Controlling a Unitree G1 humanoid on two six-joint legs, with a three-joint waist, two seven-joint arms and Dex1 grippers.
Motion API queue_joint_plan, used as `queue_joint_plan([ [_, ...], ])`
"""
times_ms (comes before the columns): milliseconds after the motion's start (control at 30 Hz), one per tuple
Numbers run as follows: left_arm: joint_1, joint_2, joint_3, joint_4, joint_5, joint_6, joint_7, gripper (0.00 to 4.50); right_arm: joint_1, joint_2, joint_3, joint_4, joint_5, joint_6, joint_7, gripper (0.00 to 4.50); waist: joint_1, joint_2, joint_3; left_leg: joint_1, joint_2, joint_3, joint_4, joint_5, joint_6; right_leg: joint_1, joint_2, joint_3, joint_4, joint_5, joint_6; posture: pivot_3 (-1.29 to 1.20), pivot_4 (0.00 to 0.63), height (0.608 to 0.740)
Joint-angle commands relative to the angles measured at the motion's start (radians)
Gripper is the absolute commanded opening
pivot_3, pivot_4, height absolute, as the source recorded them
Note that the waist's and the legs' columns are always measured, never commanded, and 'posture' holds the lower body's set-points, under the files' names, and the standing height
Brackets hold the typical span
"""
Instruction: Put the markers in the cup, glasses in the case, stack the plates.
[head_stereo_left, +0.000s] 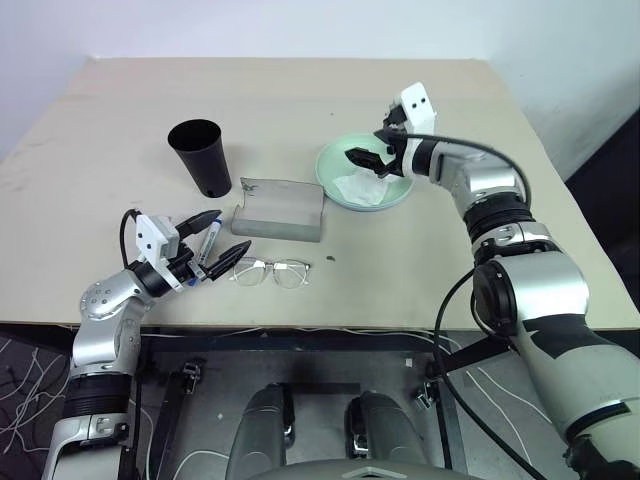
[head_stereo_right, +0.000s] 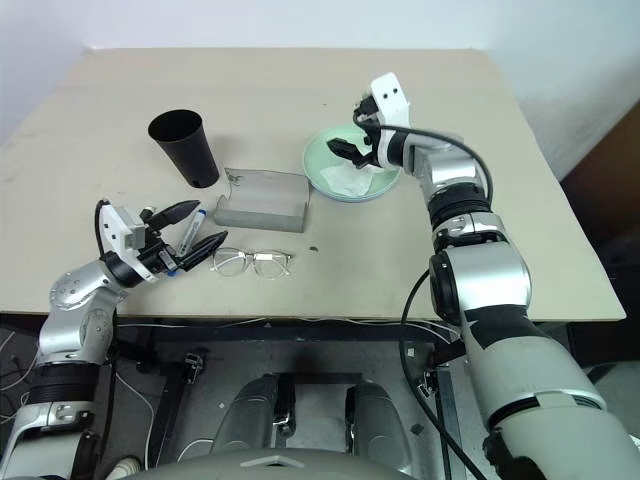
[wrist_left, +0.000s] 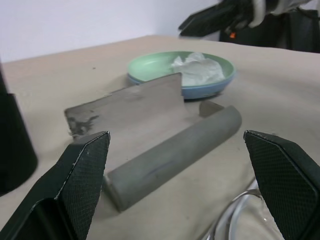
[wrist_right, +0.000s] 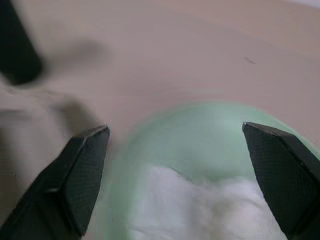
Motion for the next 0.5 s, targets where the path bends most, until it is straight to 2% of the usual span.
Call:
queue_joint_plan([
  [33,0.023,0.035,0.078,-0.071,-0.060,0.037,0.017,4.50,0.074,-0.027,0.051,-0.306,0.073,0.199,0.127,4.48,0.001,0.000,0.000,0.000,0.000,0.000,0.000,0.000,0.000,0.000,0.000,0.000,0.000,0.000,0.000,0.00,0.150,0.681],
  [67,0.035,0.045,0.099,-0.084,-0.079,0.056,0.019,4.50,0.094,-0.033,0.066,-0.377,0.102,0.267,0.160,4.48,0.001,0.000,0.000,0.000,0.000,0.000,0.000,0.000,0.000,0.000,0.000,0.000,0.000,0.000,0.000,0.00,0.150,0.681],
  [200,0.144,0.128,0.155,-0.154,-0.125,0.144,-0.030,4.50,0.142,-0.050,0.208,-0.546,0.102,0.348,0.278,4.48,0.000,0.000,0.000,0.000,0.000,0.000,0.000,0.000,0.000,0.000,-0.002,-0.001,0.000,0.001,-0.001,0.00,0.150,0.681],
  [300,0.220,0.182,0.179,-0.202,-0.149,0.197,-0.062,4.50,0.143,-0.032,0.251,-0.550,0.112,0.372,0.314,4.48,-0.019,0.000,0.000,0.000,0.000,0.000,-0.002,0.000,0.000,0.000,-0.004,-0.001,-0.002,0.001,-0.003,0.00,0.150,0.681],
  [500,0.348,0.267,0.239,-0.300,-0.199,0.303,-0.120,4.50,0.129,0.010,0.306,-0.534,0.110,0.337,0.366,4.48,-0.025,0.000,0.000,0.000,-0.001,0.000,-0.004,-0.002,-0.003,-0.003,-0.007,-0.003,-0.007,0.000,-0.009,0.00,0.150,0.681],
])
